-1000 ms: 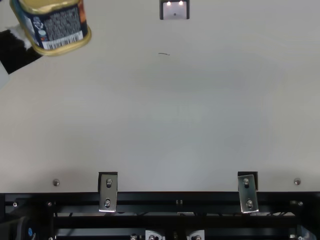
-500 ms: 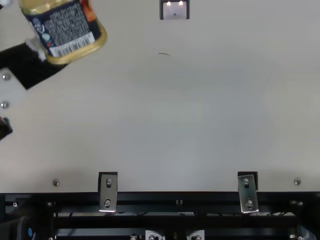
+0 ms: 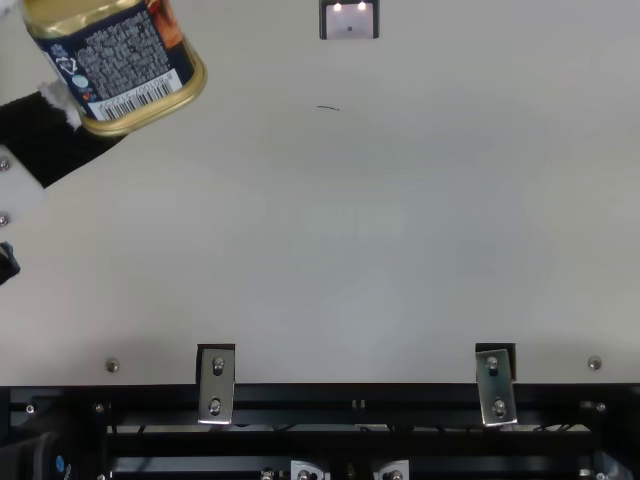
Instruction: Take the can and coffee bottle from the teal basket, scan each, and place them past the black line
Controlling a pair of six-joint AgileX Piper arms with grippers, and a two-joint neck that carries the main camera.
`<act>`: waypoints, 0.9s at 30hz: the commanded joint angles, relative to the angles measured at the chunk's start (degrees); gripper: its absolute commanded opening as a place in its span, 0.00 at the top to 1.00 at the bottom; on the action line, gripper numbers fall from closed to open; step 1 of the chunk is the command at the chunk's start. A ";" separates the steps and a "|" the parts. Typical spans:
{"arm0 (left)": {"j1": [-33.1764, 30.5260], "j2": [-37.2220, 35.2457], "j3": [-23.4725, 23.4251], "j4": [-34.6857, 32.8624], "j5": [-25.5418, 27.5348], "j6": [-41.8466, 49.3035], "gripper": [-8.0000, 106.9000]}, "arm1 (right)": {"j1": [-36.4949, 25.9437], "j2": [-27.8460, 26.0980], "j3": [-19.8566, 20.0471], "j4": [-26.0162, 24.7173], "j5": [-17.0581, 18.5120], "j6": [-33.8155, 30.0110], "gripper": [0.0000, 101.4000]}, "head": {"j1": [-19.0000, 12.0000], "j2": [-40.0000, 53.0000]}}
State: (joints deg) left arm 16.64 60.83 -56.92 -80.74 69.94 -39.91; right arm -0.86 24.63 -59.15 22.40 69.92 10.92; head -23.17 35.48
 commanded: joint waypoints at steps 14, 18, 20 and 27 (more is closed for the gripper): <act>-0.35 0.42 0.34 0.94 -2.10 2.12 0.84 | 0.00 0.00 0.00 0.00 0.00 0.00 0.00 | -1.83 0.90; -2.13 1.84 -0.19 3.51 -8.84 5.51 0.84 | 0.00 0.00 0.00 0.00 0.00 0.00 0.00 | -1.83 0.90; -3.14 3.03 -0.71 4.90 -13.24 7.35 0.84 | 0.00 0.00 0.00 0.00 0.00 0.00 0.00 | -1.83 0.90; -9.56 7.28 -2.74 6.73 -33.64 20.37 0.84 | 0.00 0.00 0.00 0.00 0.00 0.00 0.00 | -1.83 0.90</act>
State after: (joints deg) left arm 8.84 67.76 -59.69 -73.99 47.27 -25.49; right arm -0.86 24.63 -59.15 22.40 69.92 10.92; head -22.87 35.48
